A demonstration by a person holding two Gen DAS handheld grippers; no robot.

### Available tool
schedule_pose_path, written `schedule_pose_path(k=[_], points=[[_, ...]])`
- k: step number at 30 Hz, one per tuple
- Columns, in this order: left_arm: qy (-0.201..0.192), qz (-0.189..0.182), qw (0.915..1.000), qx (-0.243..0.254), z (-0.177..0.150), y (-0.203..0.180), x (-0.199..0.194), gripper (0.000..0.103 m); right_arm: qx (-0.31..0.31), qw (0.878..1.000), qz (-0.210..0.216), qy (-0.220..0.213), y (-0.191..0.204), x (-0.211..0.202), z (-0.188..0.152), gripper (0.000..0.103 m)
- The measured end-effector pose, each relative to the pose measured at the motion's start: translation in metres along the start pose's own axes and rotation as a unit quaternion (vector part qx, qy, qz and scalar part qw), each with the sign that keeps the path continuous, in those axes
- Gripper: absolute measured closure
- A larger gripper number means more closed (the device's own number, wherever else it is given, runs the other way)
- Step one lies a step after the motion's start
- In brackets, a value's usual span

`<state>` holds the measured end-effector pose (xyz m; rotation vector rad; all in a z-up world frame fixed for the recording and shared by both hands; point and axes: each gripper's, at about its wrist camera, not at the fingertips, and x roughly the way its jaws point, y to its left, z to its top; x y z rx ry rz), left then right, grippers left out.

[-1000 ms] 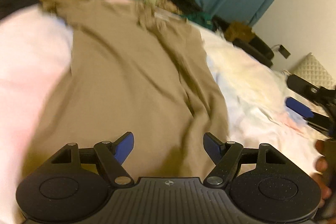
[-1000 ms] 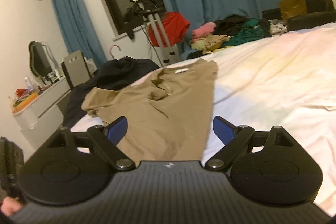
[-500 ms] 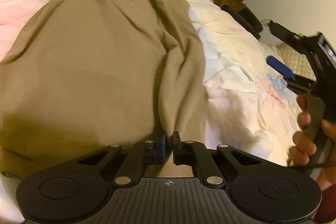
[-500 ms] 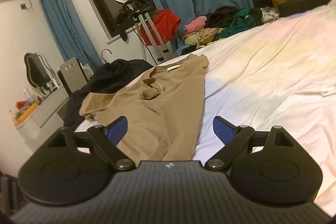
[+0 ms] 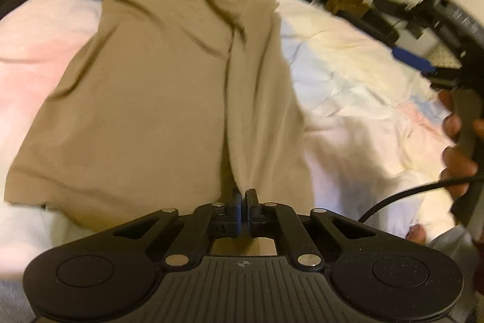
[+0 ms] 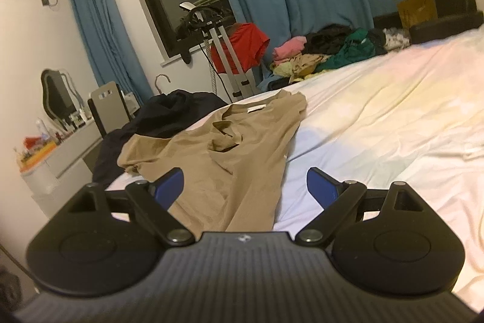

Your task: Fold clothes

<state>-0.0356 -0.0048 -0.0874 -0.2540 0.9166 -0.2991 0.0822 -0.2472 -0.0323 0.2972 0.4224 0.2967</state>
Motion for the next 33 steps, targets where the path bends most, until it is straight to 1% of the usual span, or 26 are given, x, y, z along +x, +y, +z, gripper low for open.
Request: schedule_pose_path(k=[1,2,3,4,5,7,8,9,10,12,14,15,18,20,22,25,26,28,30,33], points=[[-0.013,0.004,0.9999,0.004,0.002,-0.001,-0.004,0.076,-0.01,1.0,-0.004,-0.004,0.002,-0.002,0.0,0.013],[-0.029,0.01,0.9995,0.01,0.005,-0.002,-0.009,0.066,-0.017,1.0,-0.008,-0.009,0.004,-0.004,0.0,0.013],[-0.045,0.015,0.9987,0.017,0.007,-0.004,-0.014,0.051,-0.021,1.0,-0.01,-0.015,0.006,-0.006,0.001,0.013],[-0.062,0.023,0.9974,0.028,0.01,-0.007,-0.019,0.042,-0.024,0.999,-0.011,-0.021,0.008,-0.009,0.002,0.013],[-0.082,0.034,0.9951,0.045,0.015,-0.012,-0.024,0.038,-0.025,0.999,-0.012,-0.028,0.008,-0.012,0.003,0.013],[-0.118,0.051,0.9888,0.075,0.027,-0.021,-0.035,0.023,-0.029,0.998,-0.013,-0.045,0.01,-0.018,0.004,0.013],[-0.139,0.059,0.9846,0.088,0.035,-0.026,-0.04,0.02,-0.032,0.998,-0.015,-0.055,0.011,-0.022,0.004,0.013],[-0.159,0.064,0.9801,0.1,0.041,-0.029,-0.047,0.012,-0.036,0.997,-0.02,-0.065,0.011,-0.025,0.004,0.013],[-0.178,0.065,0.9754,0.113,0.047,-0.032,-0.053,0.001,-0.039,0.996,-0.027,-0.075,0.012,-0.027,0.005,0.013],[-0.208,0.074,0.9649,0.141,0.063,-0.039,-0.058,0.0,-0.047,0.994,-0.041,-0.093,0.013,-0.029,0.005,0.013],[-0.224,0.086,0.9586,0.152,0.078,-0.042,-0.06,0.0,-0.049,0.993,-0.045,-0.1,0.012,-0.029,0.004,0.013],[-0.231,0.088,0.957,0.151,0.085,-0.042,-0.061,0.0,-0.048,0.993,-0.045,-0.102,0.011,-0.028,0.004,0.013],[-0.248,0.085,0.9569,0.126,0.107,-0.037,-0.06,0.0,-0.046,0.993,-0.044,-0.098,0.011,-0.022,0.003,0.013],[-0.256,0.095,0.9564,0.104,0.119,-0.032,-0.054,0.0,-0.051,0.993,-0.044,-0.095,0.012,-0.019,0.0,0.013],[-0.261,0.099,0.9557,0.093,0.123,-0.021,-0.048,0.0,-0.055,0.994,-0.04,-0.085,0.013,-0.013,-0.002,0.013],[-0.253,0.078,0.9617,0.071,0.119,0.008,-0.048,0.0,-0.068,0.995,-0.028,-0.062,0.021,0.003,-0.006,0.013],[-0.25,0.08,0.9628,0.064,0.116,0.019,-0.05,0.0,-0.075,0.995,-0.026,-0.054,0.025,0.011,-0.006,0.013],[-0.249,0.105,0.9615,0.049,0.11,0.041,-0.056,0.0,-0.09,0.995,-0.015,-0.034,0.039,0.033,-0.002,0.013],[-0.257,0.134,0.9566,0.029,0.109,0.059,-0.063,0.0,-0.105,0.994,0.002,-0.019,0.058,0.06,0.006,0.013],[-0.276,0.161,0.9473,-0.017,0.107,0.087,-0.074,0.001,-0.13,0.991,0.043,-0.007,0.096,0.111,0.015,0.013]])
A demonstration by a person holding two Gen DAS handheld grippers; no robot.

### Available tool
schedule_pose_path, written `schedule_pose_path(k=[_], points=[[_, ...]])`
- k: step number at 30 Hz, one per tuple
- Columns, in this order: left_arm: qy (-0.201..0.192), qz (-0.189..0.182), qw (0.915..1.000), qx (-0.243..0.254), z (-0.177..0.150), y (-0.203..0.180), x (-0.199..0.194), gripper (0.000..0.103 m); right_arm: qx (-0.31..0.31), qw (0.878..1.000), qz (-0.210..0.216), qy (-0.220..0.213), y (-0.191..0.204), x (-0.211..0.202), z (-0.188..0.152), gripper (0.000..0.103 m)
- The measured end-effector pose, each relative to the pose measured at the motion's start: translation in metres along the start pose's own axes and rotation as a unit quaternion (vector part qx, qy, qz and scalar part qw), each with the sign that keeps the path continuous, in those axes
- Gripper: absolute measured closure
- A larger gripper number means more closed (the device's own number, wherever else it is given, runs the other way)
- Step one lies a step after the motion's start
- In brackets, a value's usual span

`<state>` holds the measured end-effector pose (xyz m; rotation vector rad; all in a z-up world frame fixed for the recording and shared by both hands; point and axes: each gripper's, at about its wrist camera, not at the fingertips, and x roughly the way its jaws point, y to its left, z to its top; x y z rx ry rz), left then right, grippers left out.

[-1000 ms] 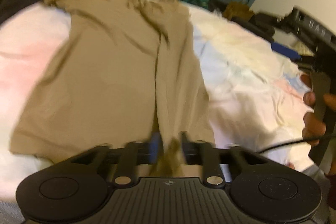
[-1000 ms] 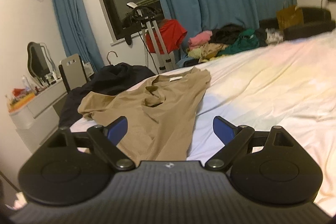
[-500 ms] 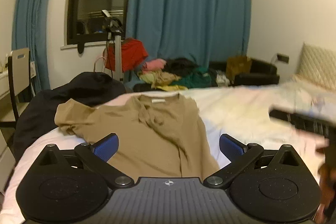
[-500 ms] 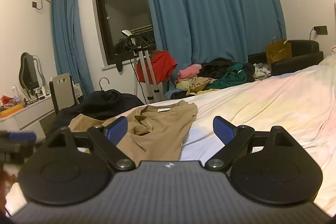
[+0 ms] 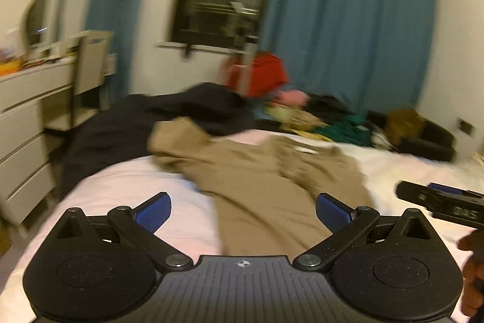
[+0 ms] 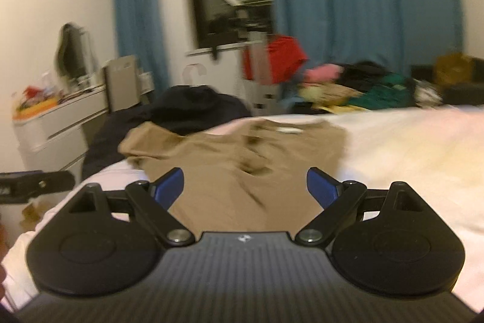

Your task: Fold clothes

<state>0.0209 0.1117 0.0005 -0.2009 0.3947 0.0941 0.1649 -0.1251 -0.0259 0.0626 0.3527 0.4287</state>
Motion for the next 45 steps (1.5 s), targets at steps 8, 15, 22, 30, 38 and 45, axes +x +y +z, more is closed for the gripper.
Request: schedule_pose_path(k=[8,15,22,30,38,45], points=[[0.009,0.083,0.9792,-0.185,-0.009,0.091,0.026,0.0,0.0,0.993,0.1,0.066,0.104,0.194,0.029,0.014],[-0.02,0.156,0.9509,-0.267,-0.019,0.145,0.043,0.001,-0.053,0.988,0.107,0.096,0.191,0.301,0.005,0.014],[-0.023,0.175,0.94,-0.292,-0.025,0.153,0.058,0.005,-0.1,0.986,0.003,0.136,0.193,0.331,0.006,0.087],[-0.031,0.095,0.9549,-0.28,-0.023,0.133,0.054,0.004,-0.063,0.998,-0.024,0.009,0.125,0.256,0.078,0.09],[-0.005,-0.008,0.9742,-0.225,-0.03,0.07,0.054,0.004,0.03,0.995,-0.093,-0.012,-0.007,0.218,0.131,0.091],[0.026,-0.048,0.988,-0.145,-0.044,0.023,0.069,0.004,0.104,0.983,-0.15,0.018,-0.104,0.23,0.096,0.089]])
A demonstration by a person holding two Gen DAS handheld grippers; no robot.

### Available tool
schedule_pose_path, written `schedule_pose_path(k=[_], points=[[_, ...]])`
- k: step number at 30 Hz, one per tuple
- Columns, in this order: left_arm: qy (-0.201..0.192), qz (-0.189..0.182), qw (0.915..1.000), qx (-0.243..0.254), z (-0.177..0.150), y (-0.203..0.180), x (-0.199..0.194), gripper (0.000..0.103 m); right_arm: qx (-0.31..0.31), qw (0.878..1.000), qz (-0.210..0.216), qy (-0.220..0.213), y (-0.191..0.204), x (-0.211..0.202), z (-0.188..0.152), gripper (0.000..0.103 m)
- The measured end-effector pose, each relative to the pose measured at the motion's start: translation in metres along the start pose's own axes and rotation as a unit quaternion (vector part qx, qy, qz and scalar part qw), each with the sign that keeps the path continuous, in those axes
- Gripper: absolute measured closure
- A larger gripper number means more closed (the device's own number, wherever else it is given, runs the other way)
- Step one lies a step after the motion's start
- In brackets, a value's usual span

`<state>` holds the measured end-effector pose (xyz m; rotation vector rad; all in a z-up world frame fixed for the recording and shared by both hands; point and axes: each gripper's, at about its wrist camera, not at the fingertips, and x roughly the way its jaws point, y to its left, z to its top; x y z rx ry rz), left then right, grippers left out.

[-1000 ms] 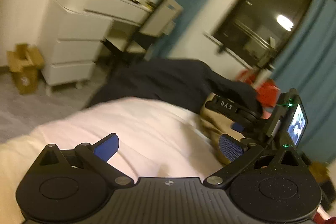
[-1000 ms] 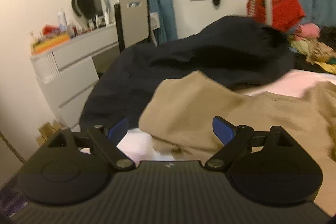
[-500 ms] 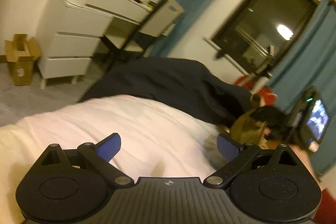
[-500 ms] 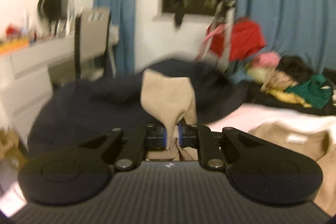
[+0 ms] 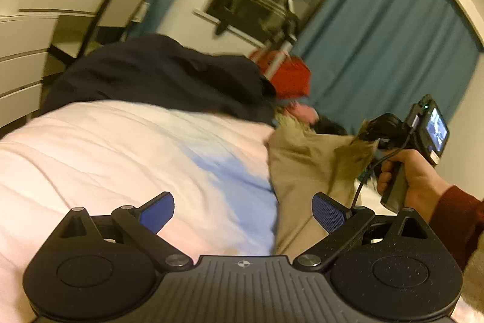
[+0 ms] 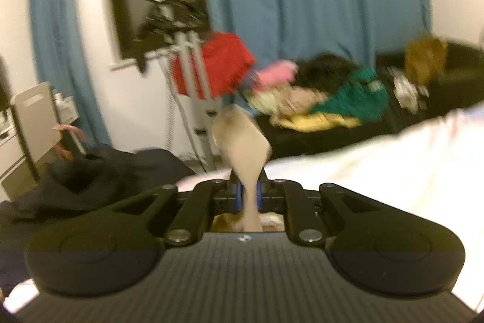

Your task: Fold clothes

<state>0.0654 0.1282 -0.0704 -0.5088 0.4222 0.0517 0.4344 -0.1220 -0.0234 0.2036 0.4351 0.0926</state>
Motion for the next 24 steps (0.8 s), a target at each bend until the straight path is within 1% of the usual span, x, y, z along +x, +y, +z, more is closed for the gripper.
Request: schedule_pose_path(k=[3,4,5,6,7,10,13,15,19,21,24], points=[[0.013,-0.003,0.9996,0.026,-0.009,-0.008,0.011,0.005,0.009,1.0,-0.004,0.012,-0.018,0.008,-0.013,0.088],[0.016,-0.004,0.9993,0.032,-0.01,-0.01,0.014,0.005,0.01,1.0,-0.002,0.016,-0.023,0.01,-0.017,0.08],[0.017,-0.004,0.9992,0.037,-0.011,-0.011,0.017,0.005,0.011,1.0,0.009,0.02,-0.024,0.006,-0.019,0.067],[0.017,-0.005,0.999,0.042,-0.012,-0.012,0.019,0.005,0.011,0.999,0.023,0.022,-0.025,0.001,-0.021,0.034],[0.018,-0.006,0.9987,0.047,-0.012,-0.013,0.022,0.005,0.011,0.999,0.036,0.025,-0.026,-0.005,-0.024,0.008],[0.02,-0.007,0.9981,0.059,-0.012,-0.014,0.027,0.005,0.003,0.997,0.069,0.026,-0.024,-0.03,-0.029,0.008],[0.009,-0.002,0.9969,0.079,-0.01,-0.019,0.022,0.005,-0.014,0.996,0.08,0.026,-0.02,-0.074,-0.037,0.008],[0.0,-0.006,0.9954,0.095,-0.011,-0.025,0.015,0.005,-0.016,0.995,0.09,0.027,-0.019,-0.115,-0.047,0.008],[-0.007,-0.013,0.9922,0.124,-0.014,-0.035,0.003,0.005,0.006,0.994,0.104,0.024,-0.03,-0.202,-0.072,0.008],[0.0,-0.02,0.9894,0.144,-0.016,-0.04,-0.004,0.005,0.017,0.993,0.11,0.023,-0.036,-0.246,-0.085,0.008],[0.028,-0.041,0.9852,0.164,-0.019,-0.043,-0.016,0.005,0.036,0.991,0.123,0.027,-0.056,-0.288,-0.104,0.008]])
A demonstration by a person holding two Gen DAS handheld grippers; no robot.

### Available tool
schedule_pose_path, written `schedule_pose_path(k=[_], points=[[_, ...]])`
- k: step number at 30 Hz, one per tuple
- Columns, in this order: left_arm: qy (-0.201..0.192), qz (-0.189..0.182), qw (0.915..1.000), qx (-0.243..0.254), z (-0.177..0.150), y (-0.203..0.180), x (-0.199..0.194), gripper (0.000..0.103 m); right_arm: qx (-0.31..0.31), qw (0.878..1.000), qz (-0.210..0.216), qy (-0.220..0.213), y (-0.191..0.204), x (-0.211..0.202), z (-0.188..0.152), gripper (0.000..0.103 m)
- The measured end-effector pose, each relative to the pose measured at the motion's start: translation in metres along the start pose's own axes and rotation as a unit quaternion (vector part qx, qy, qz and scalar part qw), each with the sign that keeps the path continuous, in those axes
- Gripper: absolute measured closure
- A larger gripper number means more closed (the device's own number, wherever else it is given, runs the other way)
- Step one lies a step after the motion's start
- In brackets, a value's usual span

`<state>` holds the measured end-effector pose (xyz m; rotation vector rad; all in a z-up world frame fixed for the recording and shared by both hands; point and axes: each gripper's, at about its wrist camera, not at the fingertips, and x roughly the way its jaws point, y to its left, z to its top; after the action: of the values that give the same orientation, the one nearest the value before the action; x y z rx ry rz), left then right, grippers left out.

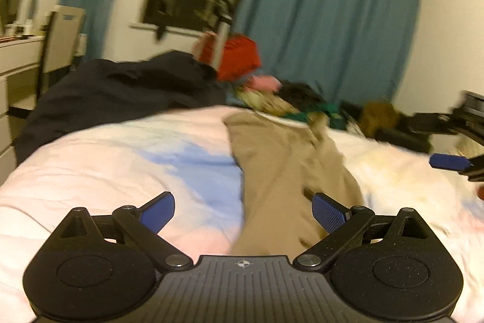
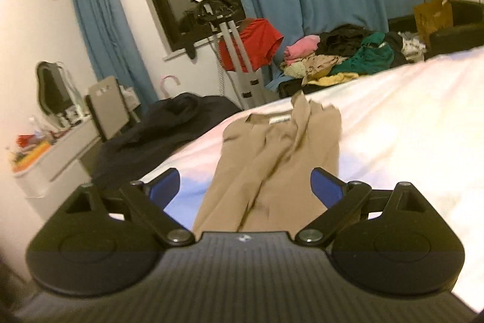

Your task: Fold clothes

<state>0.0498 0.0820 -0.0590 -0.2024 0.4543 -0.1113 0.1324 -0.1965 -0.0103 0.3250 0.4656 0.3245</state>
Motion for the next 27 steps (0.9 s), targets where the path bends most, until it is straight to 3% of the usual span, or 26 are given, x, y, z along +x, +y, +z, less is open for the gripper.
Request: schedule_pose_path(k=[3,5,11,14,16,21,24,27], points=[[0.029,-0.015,0.9994,-0.013,0.0,0.003,-0.015,0.005,0.023,1.0,-0.001,0.008,-0.017,-0.026,-0.015,0.008],[0.053,-0.006,0.9981,-0.031,0.0,0.008,-0.022,0.005,0.038,0.999,-0.001,0.011,-0.029,-0.037,-0.022,0.008],[0.109,0.036,0.9865,-0.116,-0.005,0.038,-0.027,0.007,0.102,0.994,0.027,0.036,-0.055,-0.041,-0.037,0.008],[0.126,0.07,0.9788,-0.146,-0.012,0.054,-0.028,0.011,0.099,0.994,0.025,0.041,-0.058,-0.037,-0.04,0.008],[0.146,0.087,0.9707,-0.17,-0.017,0.064,-0.025,0.018,0.102,0.994,0.023,0.045,-0.061,-0.034,-0.042,0.008],[0.205,0.076,0.9485,-0.229,-0.028,0.078,-0.011,0.038,0.128,0.99,0.031,0.049,-0.073,-0.034,-0.048,0.008],[0.219,0.077,0.9395,-0.252,-0.035,0.082,-0.015,0.052,0.141,0.988,0.034,0.051,-0.078,-0.034,-0.049,0.008],[0.235,0.079,0.9355,-0.252,-0.038,0.081,-0.014,0.052,0.145,0.988,0.035,0.05,-0.08,-0.034,-0.049,0.008]])
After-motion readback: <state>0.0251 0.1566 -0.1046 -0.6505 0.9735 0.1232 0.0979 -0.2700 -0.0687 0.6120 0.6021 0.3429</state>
